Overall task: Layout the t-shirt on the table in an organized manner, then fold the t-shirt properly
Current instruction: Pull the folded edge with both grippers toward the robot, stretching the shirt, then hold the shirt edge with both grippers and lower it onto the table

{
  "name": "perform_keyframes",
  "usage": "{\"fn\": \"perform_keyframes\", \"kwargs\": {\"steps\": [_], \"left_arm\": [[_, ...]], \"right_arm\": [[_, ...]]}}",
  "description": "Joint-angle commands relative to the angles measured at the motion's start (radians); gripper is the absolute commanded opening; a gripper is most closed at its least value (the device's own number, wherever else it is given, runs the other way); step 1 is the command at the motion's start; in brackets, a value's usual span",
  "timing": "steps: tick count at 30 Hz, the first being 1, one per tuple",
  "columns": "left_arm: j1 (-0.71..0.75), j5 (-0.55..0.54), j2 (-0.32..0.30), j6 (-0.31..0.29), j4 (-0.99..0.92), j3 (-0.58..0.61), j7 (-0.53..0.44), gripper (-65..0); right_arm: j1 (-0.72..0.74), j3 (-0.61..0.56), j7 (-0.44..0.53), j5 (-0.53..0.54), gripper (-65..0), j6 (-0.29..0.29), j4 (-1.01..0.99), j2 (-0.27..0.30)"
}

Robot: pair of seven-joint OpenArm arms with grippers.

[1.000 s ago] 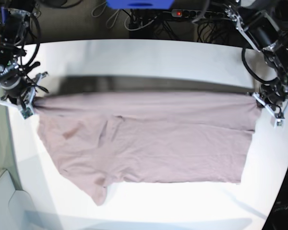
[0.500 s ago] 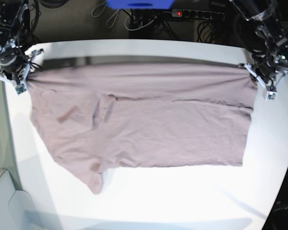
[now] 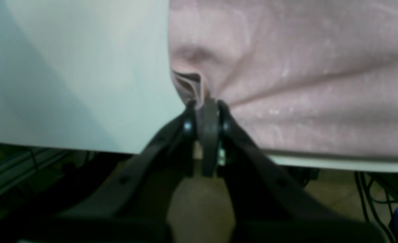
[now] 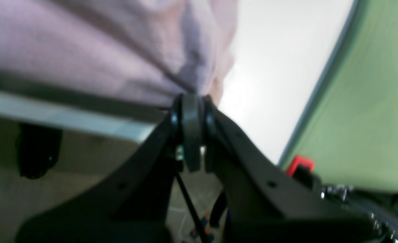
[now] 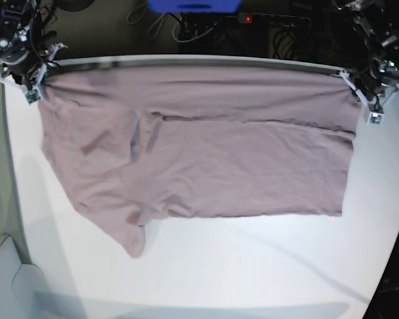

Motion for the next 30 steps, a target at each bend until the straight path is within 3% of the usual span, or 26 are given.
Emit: {"fn": "perform_keyframes", "kwargs": {"steps": [1, 8, 24, 30], "left_arm": [[-0.003, 0.010, -0.016, 0.005, 0.016, -0.004, -0.005, -64.8], [-0.004, 0.013, -0.016, 0.005, 0.013, -0.004, -0.004, -64.6], [0.000, 0.016, -0.020, 0.005, 0.006, -0.001, -0.004, -64.5], [0.014, 0.016, -0.025, 0.005, 0.006, 0.057, -0.010, -64.5]], "right_arm": [[-0.002, 0.012, 0.004, -0.009, -65.0, -0.012, 0.013, 0.007], [-0.027, 0.012, 0.004, -0.010, -65.0, -0.012, 0.013, -0.025], [-0.019, 0.012, -0.005, -0.010, -65.0, -0.012, 0.017, -0.027], [-0.019, 0.012, -0.005, -0.010, -63.7, -0.012, 0.017, -0.024]]}}
